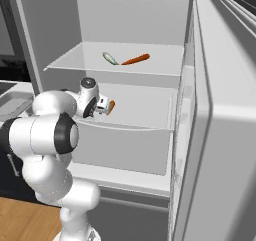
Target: Place one carrot and one fish in each tupperware on the nearby counter, to pack two identical lunches.
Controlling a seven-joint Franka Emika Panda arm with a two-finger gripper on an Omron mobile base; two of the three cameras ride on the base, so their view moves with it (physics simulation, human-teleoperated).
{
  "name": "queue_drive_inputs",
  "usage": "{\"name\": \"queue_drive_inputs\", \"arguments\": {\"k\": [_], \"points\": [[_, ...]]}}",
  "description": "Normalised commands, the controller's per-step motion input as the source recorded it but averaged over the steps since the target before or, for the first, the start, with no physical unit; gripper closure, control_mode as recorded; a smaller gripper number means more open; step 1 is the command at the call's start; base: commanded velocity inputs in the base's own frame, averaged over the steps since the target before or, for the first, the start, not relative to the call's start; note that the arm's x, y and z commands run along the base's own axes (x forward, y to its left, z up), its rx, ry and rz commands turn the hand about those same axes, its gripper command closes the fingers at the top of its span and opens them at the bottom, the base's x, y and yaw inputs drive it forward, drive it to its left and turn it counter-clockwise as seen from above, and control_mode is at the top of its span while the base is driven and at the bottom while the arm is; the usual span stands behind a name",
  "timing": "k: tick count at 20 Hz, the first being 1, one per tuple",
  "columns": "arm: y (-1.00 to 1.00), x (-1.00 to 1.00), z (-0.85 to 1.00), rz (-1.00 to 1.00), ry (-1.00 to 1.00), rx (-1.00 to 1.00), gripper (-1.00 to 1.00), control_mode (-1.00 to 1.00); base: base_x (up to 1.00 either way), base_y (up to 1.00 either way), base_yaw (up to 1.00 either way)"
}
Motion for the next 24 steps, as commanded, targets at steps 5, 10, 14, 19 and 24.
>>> {"name": "queue_drive_inputs", "arguments": {"k": [5,10,14,19,24], "points": [[0.04,0.51,-0.37,0.0,0.0,0.0,-1.0,-1.0,0.0,0.0,0.0],[0.17,0.09,-0.78,0.0,0.0,-0.01,1.0,-1.0,0.0,0.0,0.0],[0.03,-0.31,-0.87,0.0,0.0,-0.03,1.0,-1.0,0.0,0.0,0.0],[0.0,-0.77,-0.26,0.0,-0.02,0.0,1.0,-1.0,0.0,0.0,0.0],[-0.02,-1.0,0.28,0.0,0.0,0.0,1.0,-1.0,0.0,0.0,0.0]]}}
